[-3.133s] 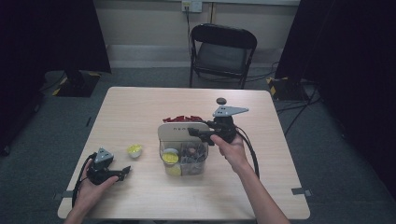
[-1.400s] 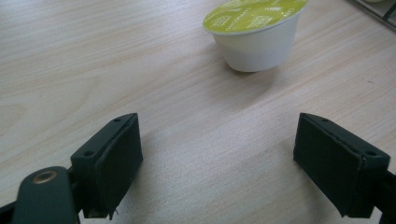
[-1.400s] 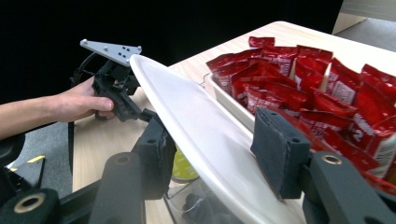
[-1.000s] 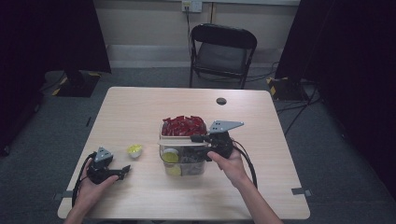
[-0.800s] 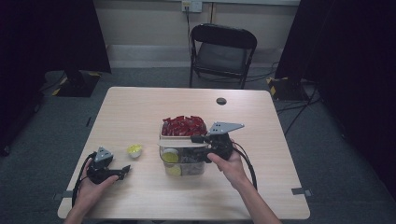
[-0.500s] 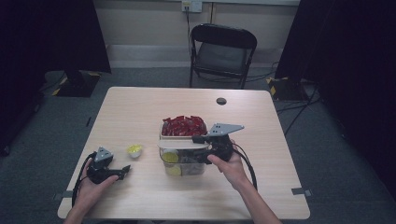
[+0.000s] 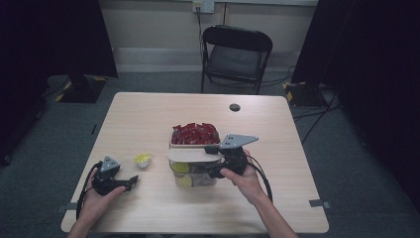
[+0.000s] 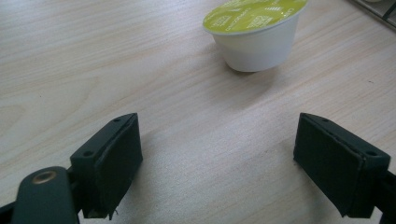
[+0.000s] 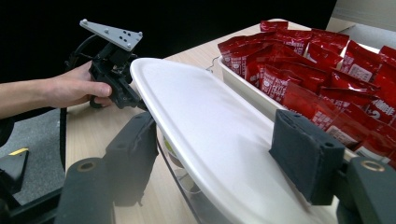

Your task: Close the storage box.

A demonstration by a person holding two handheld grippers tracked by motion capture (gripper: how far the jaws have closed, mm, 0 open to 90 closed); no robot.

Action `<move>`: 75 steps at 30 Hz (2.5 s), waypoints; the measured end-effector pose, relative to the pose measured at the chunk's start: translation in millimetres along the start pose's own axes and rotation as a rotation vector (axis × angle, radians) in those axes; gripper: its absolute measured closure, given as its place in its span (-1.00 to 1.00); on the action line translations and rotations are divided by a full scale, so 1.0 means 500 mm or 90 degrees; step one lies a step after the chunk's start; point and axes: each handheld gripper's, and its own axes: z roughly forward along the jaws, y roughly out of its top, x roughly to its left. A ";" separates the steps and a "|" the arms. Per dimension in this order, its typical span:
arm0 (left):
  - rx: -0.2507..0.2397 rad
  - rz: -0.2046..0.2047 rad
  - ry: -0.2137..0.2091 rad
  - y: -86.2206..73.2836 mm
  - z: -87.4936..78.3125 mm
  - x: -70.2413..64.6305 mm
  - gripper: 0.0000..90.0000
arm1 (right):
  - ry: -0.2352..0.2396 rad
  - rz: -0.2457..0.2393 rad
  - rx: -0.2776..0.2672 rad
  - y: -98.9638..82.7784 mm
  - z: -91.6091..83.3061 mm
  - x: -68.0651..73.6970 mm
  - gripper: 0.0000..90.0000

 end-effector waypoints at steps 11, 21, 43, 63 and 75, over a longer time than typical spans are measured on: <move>0.000 0.000 0.000 0.000 0.000 0.000 -0.68 | 0.014 0.006 0.010 -0.009 -0.001 0.006 -0.37; 0.000 0.000 0.000 0.000 0.000 0.000 -0.68 | 0.008 0.014 0.014 -0.019 0.000 0.001 -0.34; 0.000 0.000 0.000 0.000 0.000 0.000 -0.67 | -0.160 0.081 -0.021 -0.042 -0.108 -0.087 -0.68; -0.001 -0.003 0.002 0.000 0.000 -0.001 -0.67 | -0.333 0.165 0.068 -0.180 -0.172 -0.173 -0.68; -0.001 -0.006 0.001 0.000 0.000 -0.002 -0.67 | -0.437 0.144 0.185 -0.259 -0.181 -0.192 -0.67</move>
